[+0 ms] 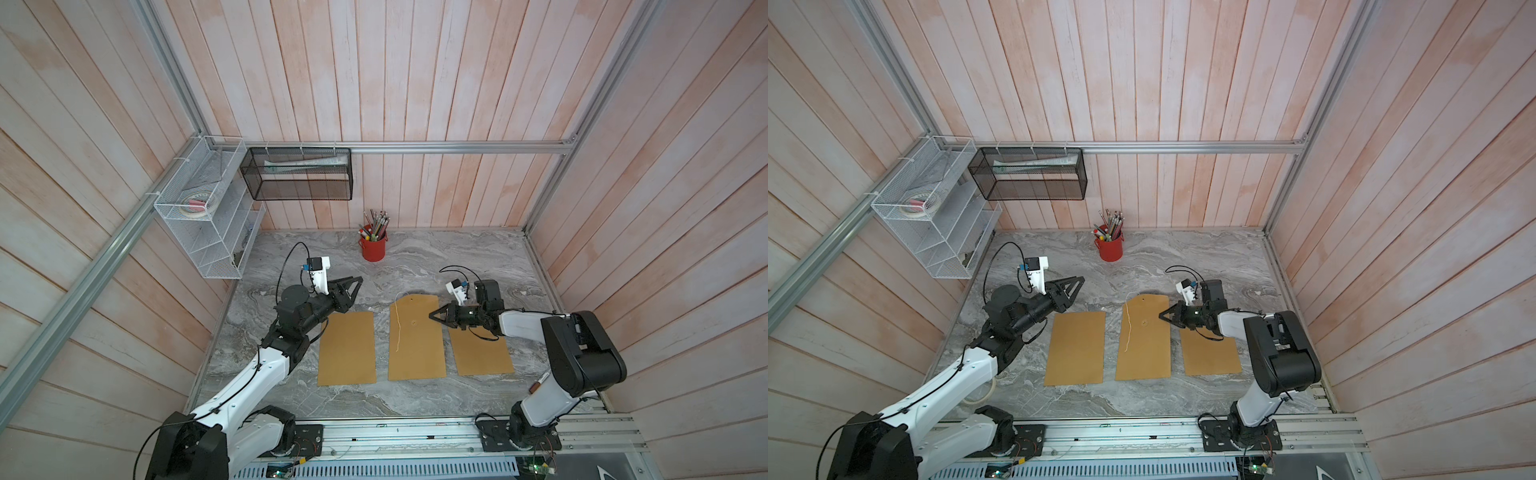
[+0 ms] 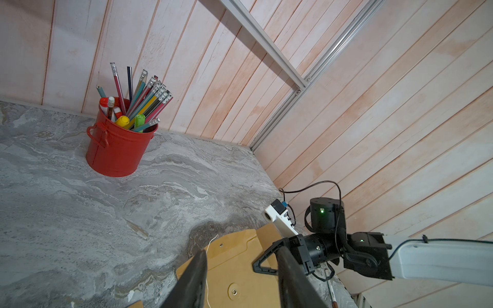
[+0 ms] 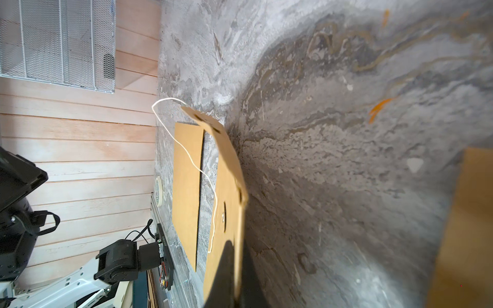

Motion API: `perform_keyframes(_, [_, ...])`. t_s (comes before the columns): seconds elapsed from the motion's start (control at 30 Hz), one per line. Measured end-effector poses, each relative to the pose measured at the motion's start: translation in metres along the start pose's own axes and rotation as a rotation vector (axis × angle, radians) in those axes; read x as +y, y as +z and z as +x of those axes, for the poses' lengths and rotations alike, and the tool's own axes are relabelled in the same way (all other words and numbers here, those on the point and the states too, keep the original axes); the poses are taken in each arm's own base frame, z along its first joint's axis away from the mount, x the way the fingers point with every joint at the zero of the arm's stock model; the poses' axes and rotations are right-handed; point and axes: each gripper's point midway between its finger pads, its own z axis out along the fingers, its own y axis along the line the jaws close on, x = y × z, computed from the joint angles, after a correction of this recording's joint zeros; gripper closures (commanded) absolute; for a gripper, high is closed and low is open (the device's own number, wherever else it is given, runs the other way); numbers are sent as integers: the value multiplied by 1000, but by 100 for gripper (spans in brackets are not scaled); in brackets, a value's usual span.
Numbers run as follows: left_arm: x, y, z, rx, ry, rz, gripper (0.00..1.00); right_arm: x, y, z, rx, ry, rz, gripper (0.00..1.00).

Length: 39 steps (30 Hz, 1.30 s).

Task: Open the file bag
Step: Place the file bag at the center of the board.

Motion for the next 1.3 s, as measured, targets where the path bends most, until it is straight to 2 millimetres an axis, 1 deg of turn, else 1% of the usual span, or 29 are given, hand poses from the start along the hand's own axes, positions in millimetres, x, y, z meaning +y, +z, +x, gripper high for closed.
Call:
perform_keyframes(0.1, [0, 0, 1, 1, -1, -1, 54, -3, 4, 1, 9, 8, 4, 100])
perform_keyframes(0.3, [0, 0, 1, 1, -1, -1, 54, -3, 8, -2, 10, 8, 0, 100])
perform_keyframes(0.5, [0, 0, 1, 1, 0, -1, 54, -6, 12, -3, 17, 29, 4, 99])
perform_keyframes(0.77, [1, 0, 1, -1, 0, -2, 54, -12, 14, -1, 22, 43, 13, 91])
perform_keyframes(0.93, [4, -1, 6, 9, -6, -10, 54, -17, 16, -1, 21, 50, 29, 85])
perform_keyframes(1.3, [5, -1, 6, 9, -6, -10, 54, -22, 16, -1, 16, 56, 56, 73])
